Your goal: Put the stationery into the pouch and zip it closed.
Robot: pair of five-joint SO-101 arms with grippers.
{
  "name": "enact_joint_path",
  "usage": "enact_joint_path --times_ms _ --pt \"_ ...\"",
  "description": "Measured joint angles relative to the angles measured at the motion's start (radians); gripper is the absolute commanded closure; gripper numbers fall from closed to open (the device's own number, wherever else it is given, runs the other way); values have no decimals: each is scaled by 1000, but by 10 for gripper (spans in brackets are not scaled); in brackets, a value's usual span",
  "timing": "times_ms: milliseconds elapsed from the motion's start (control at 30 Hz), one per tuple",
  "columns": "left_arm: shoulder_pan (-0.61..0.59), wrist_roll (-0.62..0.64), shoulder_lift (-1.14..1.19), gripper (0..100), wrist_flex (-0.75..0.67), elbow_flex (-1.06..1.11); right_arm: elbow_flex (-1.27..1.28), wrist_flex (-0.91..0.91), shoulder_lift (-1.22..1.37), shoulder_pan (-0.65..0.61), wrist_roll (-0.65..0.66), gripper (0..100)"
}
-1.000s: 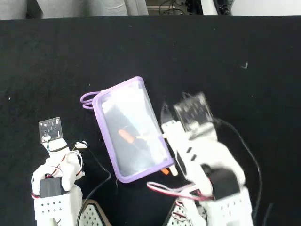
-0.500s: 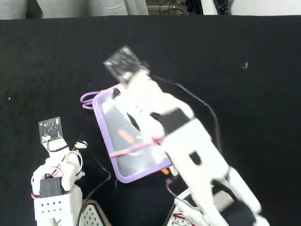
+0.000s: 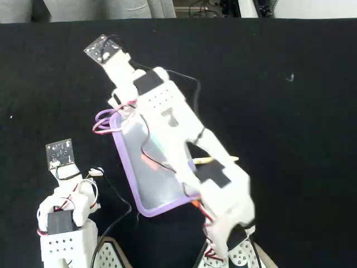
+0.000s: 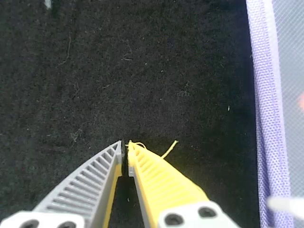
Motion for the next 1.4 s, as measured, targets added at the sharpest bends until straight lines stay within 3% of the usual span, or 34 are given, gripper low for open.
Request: enact_joint_path --times_ms 333,600,933,1400 --pt "0 0 0 970 0 0 -706 170 488 0 0 815" --pt "0 0 0 970 0 0 -1042 175 775 0 35 815" --pt "0 0 0 970 0 0 -1099 181 895 0 72 815" --pt "0 0 0 970 0 0 -1131 393 887 -5 77 815"
